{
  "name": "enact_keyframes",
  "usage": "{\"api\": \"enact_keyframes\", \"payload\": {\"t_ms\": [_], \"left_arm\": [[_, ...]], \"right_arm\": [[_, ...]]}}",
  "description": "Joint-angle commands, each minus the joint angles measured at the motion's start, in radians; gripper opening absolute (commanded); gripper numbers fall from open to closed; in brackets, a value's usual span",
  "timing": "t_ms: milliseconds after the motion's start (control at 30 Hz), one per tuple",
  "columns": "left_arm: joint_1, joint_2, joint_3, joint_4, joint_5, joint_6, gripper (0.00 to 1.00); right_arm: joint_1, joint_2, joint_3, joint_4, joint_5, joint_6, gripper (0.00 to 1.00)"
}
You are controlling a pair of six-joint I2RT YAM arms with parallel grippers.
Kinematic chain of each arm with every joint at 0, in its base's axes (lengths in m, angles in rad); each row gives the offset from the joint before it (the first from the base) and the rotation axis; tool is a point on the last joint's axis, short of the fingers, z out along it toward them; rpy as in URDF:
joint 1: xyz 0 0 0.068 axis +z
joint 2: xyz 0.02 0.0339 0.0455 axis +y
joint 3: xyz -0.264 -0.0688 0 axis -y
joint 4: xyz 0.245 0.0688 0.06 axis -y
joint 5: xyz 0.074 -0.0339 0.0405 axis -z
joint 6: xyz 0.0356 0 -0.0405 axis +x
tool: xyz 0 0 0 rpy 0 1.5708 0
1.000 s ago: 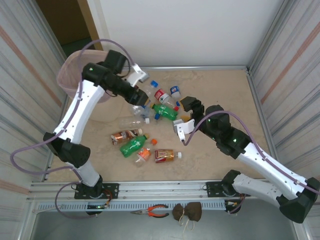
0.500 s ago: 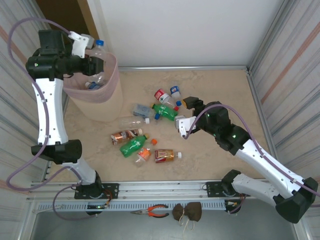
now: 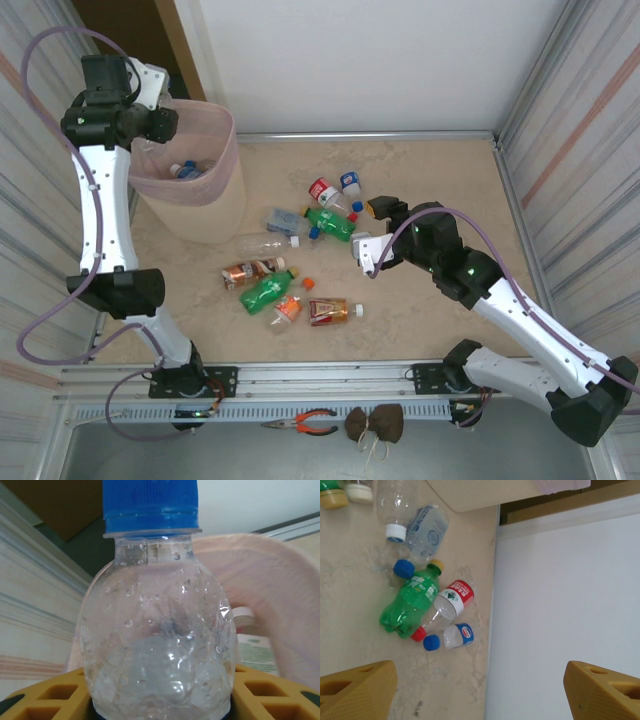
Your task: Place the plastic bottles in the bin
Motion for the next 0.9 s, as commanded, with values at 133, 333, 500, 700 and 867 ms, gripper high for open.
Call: {"api": "enact_keyframes", "payload": {"t_ms": [133,333,500,700,867], "left_arm": [[0.007,0.088,-0.033,0.063,-0.173,0.093,0.52],[0.008,0.16,-0.042,0.067,-0.192,0.111,0.52],[0.007,0.211,-0.053,0.056,-0.217,0.118,0.53],[0.006,0.241,-0.124,0.051,-0.219,0.106,0.54],[0.007,0.273,-0.194,0.05,-0.22,0.1,0.56]], "right_arm": [[0.011,0.007,0.038,-0.042,-0.006,0.031,0.86],[0.015,0.012,0.042,-0.051,-0.004,0.028,0.86],[0.021,0.009,0.042,-0.053,-0.002,0.03,0.86],[0.023,0.003,0.034,-0.059,-0.001,0.035,0.86],[0.022,0.005,0.021,-0.061,-0.003,0.039,0.86]]}}
